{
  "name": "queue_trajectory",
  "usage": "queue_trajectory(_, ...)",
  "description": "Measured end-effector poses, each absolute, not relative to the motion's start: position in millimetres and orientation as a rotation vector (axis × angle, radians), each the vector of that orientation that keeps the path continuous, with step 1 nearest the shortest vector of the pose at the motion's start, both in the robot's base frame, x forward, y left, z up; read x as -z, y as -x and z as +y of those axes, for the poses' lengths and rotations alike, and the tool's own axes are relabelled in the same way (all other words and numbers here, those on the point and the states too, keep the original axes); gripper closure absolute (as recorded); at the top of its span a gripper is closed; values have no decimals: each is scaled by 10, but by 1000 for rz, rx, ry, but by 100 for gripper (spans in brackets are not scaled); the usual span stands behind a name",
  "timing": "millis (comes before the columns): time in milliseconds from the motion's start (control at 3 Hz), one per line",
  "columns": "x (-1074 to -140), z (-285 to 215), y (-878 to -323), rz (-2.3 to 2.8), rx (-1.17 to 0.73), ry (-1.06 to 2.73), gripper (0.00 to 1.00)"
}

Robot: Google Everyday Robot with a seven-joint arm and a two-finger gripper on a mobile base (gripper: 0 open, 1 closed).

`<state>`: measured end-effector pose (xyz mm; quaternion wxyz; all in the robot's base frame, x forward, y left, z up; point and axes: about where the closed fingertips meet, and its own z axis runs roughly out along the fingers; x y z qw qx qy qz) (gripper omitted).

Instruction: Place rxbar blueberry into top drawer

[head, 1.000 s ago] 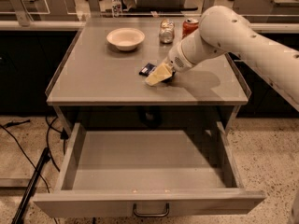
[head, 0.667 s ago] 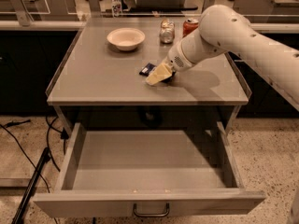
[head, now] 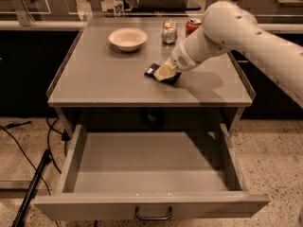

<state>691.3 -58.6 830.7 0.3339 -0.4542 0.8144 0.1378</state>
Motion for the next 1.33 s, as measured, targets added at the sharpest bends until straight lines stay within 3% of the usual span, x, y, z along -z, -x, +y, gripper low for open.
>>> queue_trajectory(333,-8593,-713,-6824,2157,-322,1171,100)
queue_trajectory(1333,-8576,-689,-6537,2090,-362,1273,100)
